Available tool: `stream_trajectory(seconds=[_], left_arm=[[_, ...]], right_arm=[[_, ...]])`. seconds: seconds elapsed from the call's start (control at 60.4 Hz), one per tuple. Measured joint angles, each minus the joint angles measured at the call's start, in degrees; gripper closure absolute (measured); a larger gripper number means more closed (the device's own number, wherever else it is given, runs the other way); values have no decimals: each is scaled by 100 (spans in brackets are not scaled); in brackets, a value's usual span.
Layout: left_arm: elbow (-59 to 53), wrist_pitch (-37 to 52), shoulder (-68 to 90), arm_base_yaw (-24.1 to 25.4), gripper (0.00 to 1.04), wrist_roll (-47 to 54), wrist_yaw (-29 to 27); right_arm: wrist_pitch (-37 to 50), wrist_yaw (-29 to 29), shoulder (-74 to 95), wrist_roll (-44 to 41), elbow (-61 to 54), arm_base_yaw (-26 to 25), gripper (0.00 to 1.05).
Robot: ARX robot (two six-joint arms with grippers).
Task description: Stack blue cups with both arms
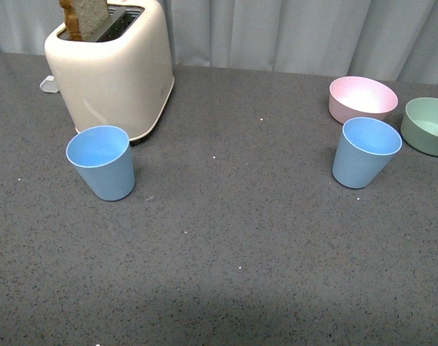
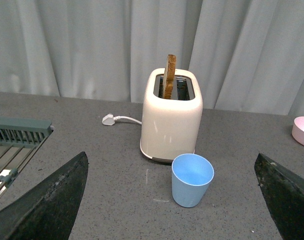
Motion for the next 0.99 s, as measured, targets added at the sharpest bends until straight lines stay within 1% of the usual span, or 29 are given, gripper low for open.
stream_trajectory(seconds=[0.994], left_arm=[[0,0,0,0,7,0,0]], right_arm=[[0,0,0,0,0,0,10]])
